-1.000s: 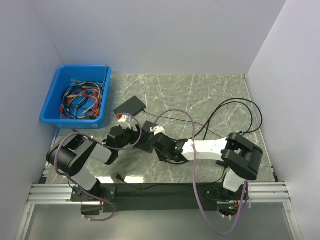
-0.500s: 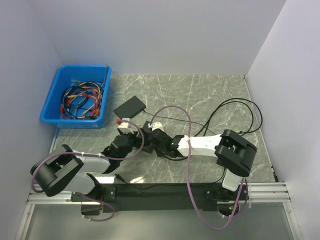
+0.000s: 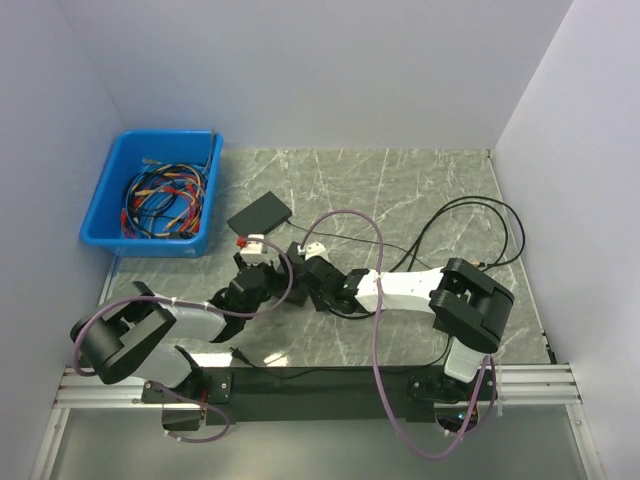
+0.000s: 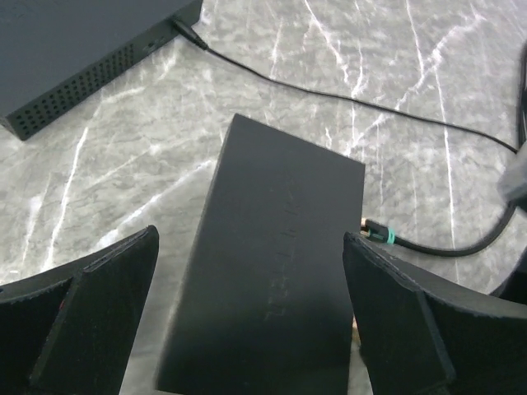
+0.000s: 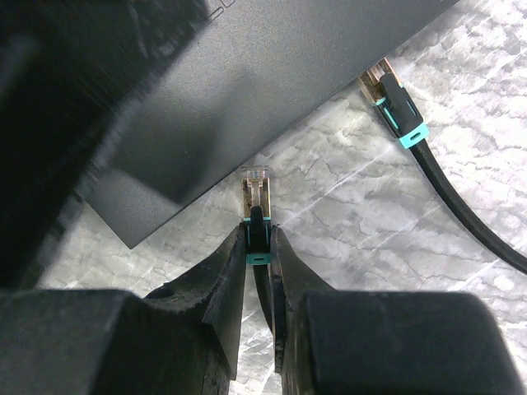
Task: Insert the plug into the switch port
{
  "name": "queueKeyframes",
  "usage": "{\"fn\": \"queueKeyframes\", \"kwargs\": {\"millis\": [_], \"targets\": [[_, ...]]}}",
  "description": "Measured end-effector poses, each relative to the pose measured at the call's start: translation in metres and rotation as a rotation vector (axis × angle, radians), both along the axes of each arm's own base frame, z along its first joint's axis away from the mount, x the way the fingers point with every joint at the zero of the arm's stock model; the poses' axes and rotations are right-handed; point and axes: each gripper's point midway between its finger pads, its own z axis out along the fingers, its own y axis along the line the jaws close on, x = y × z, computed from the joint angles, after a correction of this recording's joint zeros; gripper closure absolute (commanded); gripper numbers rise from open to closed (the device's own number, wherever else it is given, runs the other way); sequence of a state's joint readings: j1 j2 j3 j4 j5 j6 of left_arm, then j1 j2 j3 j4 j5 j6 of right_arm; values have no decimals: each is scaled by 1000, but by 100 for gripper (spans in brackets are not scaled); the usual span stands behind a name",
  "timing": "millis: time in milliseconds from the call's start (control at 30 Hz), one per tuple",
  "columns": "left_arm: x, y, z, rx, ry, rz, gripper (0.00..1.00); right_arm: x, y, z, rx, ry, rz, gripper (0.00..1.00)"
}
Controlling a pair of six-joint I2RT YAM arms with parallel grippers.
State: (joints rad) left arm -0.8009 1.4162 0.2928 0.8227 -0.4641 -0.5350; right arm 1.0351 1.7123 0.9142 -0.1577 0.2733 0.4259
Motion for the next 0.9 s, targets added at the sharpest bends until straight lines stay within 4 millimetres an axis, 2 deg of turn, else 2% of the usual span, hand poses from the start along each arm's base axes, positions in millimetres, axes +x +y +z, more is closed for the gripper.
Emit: {"fn": "queueKeyframes", "kwargs": {"millis": [233, 467, 667, 900], "targets": [[9, 31, -11, -72, 29, -36, 0, 1, -1, 0, -1, -2, 0, 100], [-1, 0, -14, -125, 57, -256, 1, 1, -2, 1, 2, -1, 12, 100], [8, -4, -24, -167, 107, -333, 10, -1, -2, 1, 1, 5, 36, 100], [17, -19, -22, -186, 127, -403, 19, -4, 0, 1, 4, 16, 69, 100]]}}
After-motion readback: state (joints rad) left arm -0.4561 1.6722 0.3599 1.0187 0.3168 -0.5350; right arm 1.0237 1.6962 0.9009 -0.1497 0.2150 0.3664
